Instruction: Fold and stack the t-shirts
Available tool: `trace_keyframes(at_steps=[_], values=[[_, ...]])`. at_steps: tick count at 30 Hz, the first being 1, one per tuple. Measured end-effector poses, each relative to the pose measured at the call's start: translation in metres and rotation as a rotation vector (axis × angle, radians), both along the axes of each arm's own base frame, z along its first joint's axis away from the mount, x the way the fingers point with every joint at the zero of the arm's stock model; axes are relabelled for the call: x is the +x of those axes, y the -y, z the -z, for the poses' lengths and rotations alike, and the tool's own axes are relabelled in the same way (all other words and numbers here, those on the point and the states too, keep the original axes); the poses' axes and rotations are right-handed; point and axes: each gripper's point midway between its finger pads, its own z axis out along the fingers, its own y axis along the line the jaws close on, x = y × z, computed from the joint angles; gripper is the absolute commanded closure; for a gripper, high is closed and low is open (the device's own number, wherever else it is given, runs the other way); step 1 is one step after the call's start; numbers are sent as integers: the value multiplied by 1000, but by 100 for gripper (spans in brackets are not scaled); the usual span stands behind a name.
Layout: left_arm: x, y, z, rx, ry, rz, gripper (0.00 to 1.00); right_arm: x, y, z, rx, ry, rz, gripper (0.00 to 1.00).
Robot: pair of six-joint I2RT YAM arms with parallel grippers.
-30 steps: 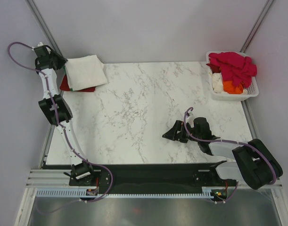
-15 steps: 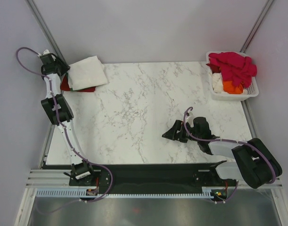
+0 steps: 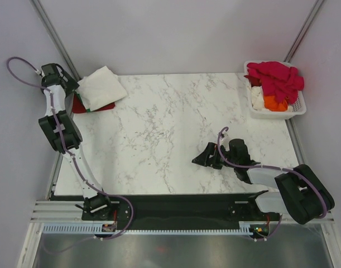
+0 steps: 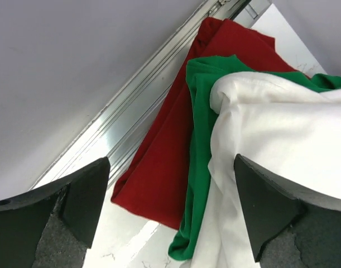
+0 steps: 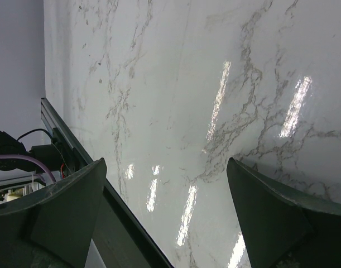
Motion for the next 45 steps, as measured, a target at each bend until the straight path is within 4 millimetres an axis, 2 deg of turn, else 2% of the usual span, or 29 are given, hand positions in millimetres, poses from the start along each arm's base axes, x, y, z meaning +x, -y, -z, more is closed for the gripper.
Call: trace_keyframes(at_steps=[4, 11, 13, 18, 20, 21, 22, 24, 27, 31, 32, 37, 39, 41, 43, 45], values=[[-3, 3, -14, -22, 19, 12, 0, -1, 0, 0, 3, 2, -3, 2], [4, 14, -17, -90, 89, 107, 0, -3, 0, 0, 6, 6, -6, 2], [2, 23, -16, -99, 117, 146, 2, -3, 0, 0, 7, 7, -6, 2], [-20, 45, -1, -168, 100, 175, 19, -3, 0, 0, 7, 7, -6, 2], [-24, 54, -2, -178, 101, 176, 27, -3, 0, 0, 7, 7, -6, 2], [-27, 60, -5, -183, 106, 177, 34, -3, 0, 0, 7, 7, -6, 2], [-30, 67, -7, -194, 107, 176, 35, -3, 0, 0, 7, 7, -6, 2], [-33, 80, -15, -200, 116, 181, 42, -3, 0, 0, 7, 7, -6, 2], [-35, 97, -34, -171, 137, 193, 48, -3, 0, 0, 7, 7, -7, 2], [-40, 112, -64, -120, 175, 193, 69, -3, 0, 0, 8, 7, -7, 2], [-41, 113, -72, -111, 188, 191, 79, -3, 0, 0, 8, 7, -7, 2], [-34, 119, -102, -112, 263, 230, 97, -3, 0, 0, 9, 6, -10, 2], [-22, 128, -101, -160, 284, 289, 98, -3, 0, 0, 10, 6, -11, 2], [-6, 134, -89, -209, 294, 339, 98, -3, 0, 0, 10, 6, -11, 2], [5, 140, -61, -267, 271, 374, 98, -4, -1, 0, 10, 6, -12, 2], [4, 144, -21, -324, 207, 374, 98, -4, -1, 0, 10, 5, -12, 2]])
